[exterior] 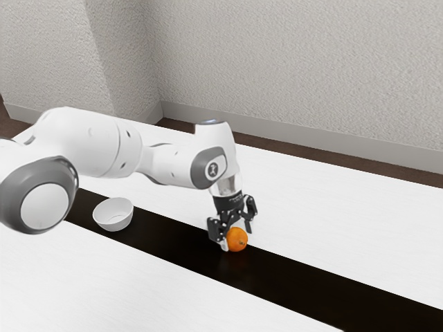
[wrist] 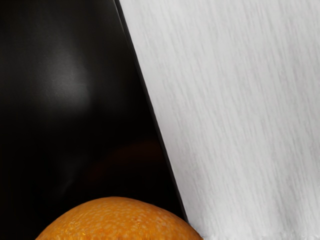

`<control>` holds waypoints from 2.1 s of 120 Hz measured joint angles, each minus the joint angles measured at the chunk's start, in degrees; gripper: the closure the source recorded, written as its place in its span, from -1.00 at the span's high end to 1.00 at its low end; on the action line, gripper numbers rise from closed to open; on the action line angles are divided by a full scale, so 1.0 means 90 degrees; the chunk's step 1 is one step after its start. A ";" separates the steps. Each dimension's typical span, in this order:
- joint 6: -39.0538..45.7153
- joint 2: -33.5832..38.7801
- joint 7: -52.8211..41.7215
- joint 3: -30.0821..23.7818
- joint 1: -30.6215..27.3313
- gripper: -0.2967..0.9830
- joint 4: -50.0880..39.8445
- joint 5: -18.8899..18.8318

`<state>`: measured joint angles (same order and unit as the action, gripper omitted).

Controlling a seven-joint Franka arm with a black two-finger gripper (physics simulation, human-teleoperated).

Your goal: Place the pear in the bowl.

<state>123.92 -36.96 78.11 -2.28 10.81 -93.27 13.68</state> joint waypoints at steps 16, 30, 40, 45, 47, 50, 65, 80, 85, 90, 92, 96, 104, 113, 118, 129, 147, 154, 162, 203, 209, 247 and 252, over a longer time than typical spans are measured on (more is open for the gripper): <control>0.0096 0.0000 0.0012 0.0000 0.0059 0.54 -0.0007 0.0009; 0.0174 0.0000 0.0022 0.0000 0.0124 0.41 -0.0016 0.0060; 0.0214 0.0005 0.0026 0.0000 0.0134 0.25 -0.0019 0.0076; 0.0229 0.0007 0.0027 0.0000 0.0135 0.18 -0.0019 0.0079; 0.0234 0.0008 0.0027 0.0000 0.0136 0.15 -0.0019 0.0079; 0.0241 0.0009 0.0027 0.0000 0.0136 0.12 -0.0019 0.0079; 0.0261 0.0018 0.0028 0.0001 0.0136 0.04 -0.0019 0.0076; 0.0268 0.0076 0.0027 0.0043 0.0129 -0.03 -0.0019 0.0043; 0.0268 0.0111 0.0029 0.0058 0.0128 -0.04 -0.0019 0.0032; 0.0262 0.0169 0.0030 0.0101 0.0129 -0.06 -0.0019 0.0020; 0.0257 0.0193 0.0031 0.0132 0.0128 -0.06 -0.0020 0.0015; 0.0244 0.0265 0.0032 0.0200 0.0129 -0.09 -0.0031 0.0003; 0.0207 0.0501 0.0036 0.0365 0.0112 -0.12 -0.0149 -0.0045; 0.0165 0.0841 0.0040 0.0536 0.0077 -0.15 -0.0393 -0.0094; 0.0146 0.1100 0.0042 0.0629 0.0035 -0.16 -0.0605 -0.0115; 0.0107 0.1797 0.0046 0.0766 -0.0289 -0.17 -0.1222 -0.0149; -0.0137 0.2452 0.0045 0.0869 -0.1103 -0.14 -0.1525 -0.0174; -0.0244 0.2737 0.0022 0.0874 -0.1523 -0.12 -0.1737 -0.0174; -0.0334 0.2986 -0.0017 0.0877 -0.1963 -0.10 -0.2003 -0.0174; -0.0498 0.2957 -0.0335 0.0809 -0.2828 -0.06 -0.2291 -0.0127; -0.0495 0.2879 -0.0376 0.0792 -0.2819 -0.05 -0.2254 -0.0112; -0.0463 0.2642 -0.0572 0.0737 -0.2825 -0.02 -0.2236 -0.0033; -0.0460 0.2637 -0.0602 0.0737 -0.2852 -0.01 -0.2234 -0.0001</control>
<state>119.79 -13.23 72.70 4.35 -14.85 -113.38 13.67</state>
